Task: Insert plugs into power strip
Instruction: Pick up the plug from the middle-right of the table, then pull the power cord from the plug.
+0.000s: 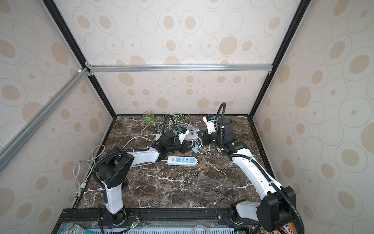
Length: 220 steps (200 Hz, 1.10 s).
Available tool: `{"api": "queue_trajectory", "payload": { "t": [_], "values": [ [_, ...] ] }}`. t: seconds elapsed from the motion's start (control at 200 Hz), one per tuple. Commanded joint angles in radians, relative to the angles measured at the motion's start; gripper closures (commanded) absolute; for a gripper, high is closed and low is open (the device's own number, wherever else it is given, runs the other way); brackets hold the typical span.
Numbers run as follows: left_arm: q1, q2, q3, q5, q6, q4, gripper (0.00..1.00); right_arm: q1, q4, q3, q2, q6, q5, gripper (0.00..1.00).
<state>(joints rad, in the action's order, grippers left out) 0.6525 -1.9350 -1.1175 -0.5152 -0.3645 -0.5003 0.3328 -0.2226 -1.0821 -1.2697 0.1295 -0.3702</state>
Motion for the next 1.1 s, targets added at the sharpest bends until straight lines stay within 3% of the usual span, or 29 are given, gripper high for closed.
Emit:
{"api": "queue_trajectory", "payload": {
  "t": [0.0, 0.065, 0.09, 0.165, 0.21, 0.27, 0.375, 0.425, 0.6, 0.75, 1.095],
  "values": [
    [-0.002, -0.013, -0.053, 0.040, -0.014, -0.046, 0.81, 0.001, -0.026, 0.027, 0.040, -0.020, 0.002, 0.94],
    [-0.002, -0.007, -0.056, 0.091, -0.028, -0.041, 0.99, -0.006, -0.044, 0.043, 0.052, -0.014, 0.046, 0.87],
    [-0.002, 0.000, -0.056, 0.109, -0.032, -0.032, 1.00, -0.007, -0.053, 0.047, 0.057, -0.008, 0.070, 0.81],
    [-0.002, 0.040, -0.043, 0.192, -0.045, -0.001, 1.00, -0.017, -0.087, 0.056, 0.060, 0.017, 0.175, 0.45],
    [-0.001, 0.078, -0.030, 0.253, -0.052, 0.021, 1.00, -0.023, -0.111, 0.059, 0.058, 0.030, 0.229, 0.30],
    [0.001, 0.130, -0.017, 0.319, -0.057, 0.054, 1.00, -0.032, -0.131, 0.065, 0.053, 0.054, 0.267, 0.21],
    [0.003, 0.193, -0.022, 0.367, -0.053, 0.115, 1.00, -0.041, -0.138, 0.086, 0.035, 0.069, 0.215, 0.15],
    [0.005, 0.206, -0.044, 0.393, -0.055, 0.162, 1.00, -0.040, -0.137, 0.093, 0.016, 0.087, 0.185, 0.00],
    [0.007, 0.206, -0.142, 0.460, -0.068, 0.334, 1.00, -0.038, -0.059, 0.134, -0.061, 0.194, 0.015, 0.00],
    [0.009, 0.203, -0.210, 0.496, -0.080, 0.421, 1.00, -0.035, 0.152, 0.227, -0.095, 0.331, -0.081, 0.00],
    [0.009, 0.286, -0.269, 0.481, -0.110, 0.486, 1.00, 0.065, 0.436, 0.334, -0.224, 0.339, -0.005, 0.09]
  ]
}}
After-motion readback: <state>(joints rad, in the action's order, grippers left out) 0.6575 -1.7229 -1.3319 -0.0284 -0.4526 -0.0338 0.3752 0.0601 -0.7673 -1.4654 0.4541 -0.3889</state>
